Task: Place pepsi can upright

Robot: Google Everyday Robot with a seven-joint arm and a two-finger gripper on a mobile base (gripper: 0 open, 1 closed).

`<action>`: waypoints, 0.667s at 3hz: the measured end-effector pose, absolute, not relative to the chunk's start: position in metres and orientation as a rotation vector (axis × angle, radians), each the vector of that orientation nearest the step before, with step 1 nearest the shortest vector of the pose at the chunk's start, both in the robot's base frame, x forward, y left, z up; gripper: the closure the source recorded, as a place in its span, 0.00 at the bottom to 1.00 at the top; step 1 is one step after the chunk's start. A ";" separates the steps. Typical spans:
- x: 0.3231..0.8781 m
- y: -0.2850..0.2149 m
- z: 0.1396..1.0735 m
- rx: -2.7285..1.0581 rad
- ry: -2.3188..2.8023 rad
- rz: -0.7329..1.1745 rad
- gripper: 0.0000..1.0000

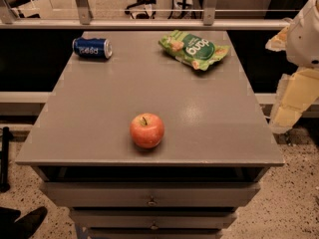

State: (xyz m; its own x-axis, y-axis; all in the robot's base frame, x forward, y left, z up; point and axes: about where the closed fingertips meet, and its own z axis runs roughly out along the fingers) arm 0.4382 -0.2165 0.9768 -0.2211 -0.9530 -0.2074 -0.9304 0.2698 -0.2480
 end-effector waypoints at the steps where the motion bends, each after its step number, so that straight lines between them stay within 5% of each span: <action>1: 0.443 -0.213 0.978 -1.736 2.220 -0.103 0.00; 2: 0.474 -0.187 0.986 -1.826 2.148 -0.116 0.00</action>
Offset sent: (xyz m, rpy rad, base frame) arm 0.0732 0.0596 0.0158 -0.0524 -0.0007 0.1889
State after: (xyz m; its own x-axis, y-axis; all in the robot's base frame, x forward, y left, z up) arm 0.4739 -0.1870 0.9862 -0.1329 -0.9732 -0.1876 -0.9474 0.1804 -0.2645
